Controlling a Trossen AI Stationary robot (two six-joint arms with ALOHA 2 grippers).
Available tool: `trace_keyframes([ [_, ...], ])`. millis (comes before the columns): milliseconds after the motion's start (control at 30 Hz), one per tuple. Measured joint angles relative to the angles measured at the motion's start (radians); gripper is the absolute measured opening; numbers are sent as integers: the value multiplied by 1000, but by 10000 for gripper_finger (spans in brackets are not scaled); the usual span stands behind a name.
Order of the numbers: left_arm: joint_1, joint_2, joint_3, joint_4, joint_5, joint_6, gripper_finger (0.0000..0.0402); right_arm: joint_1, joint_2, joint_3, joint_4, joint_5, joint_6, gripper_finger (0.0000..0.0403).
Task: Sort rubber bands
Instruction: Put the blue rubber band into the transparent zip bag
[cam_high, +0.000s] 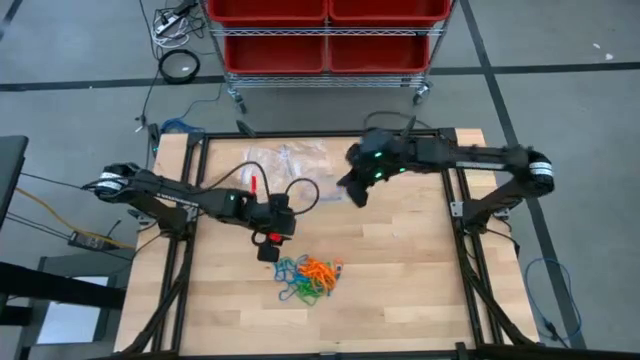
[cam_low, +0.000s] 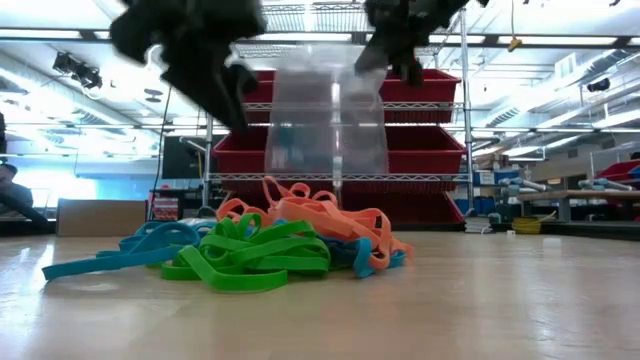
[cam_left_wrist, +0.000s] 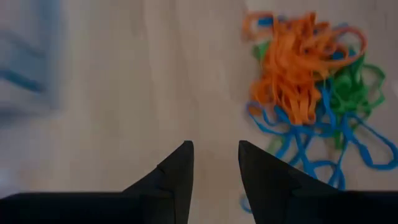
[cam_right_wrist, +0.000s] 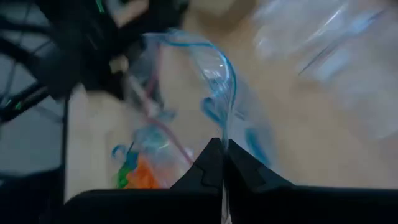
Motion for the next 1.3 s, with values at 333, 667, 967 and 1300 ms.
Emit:
trace_keyframes([
  [333, -40, 1, -307, 370, 117, -186, 136, -43, -259, 0, -79, 114, 4, 0],
  [667, -101, 1, -337, 392, 138, -262, 136, -8, -284, 0, -189, 164, 27, 0],
  [967, -112, 6, -370, 365, 157, -319, 136, 17, -242, 0, -182, 168, 20, 0],
  [1300, -111, 32, -398, 510, 191, -339, 114, 17, -231, 0, -179, 168, 12, 0],
])
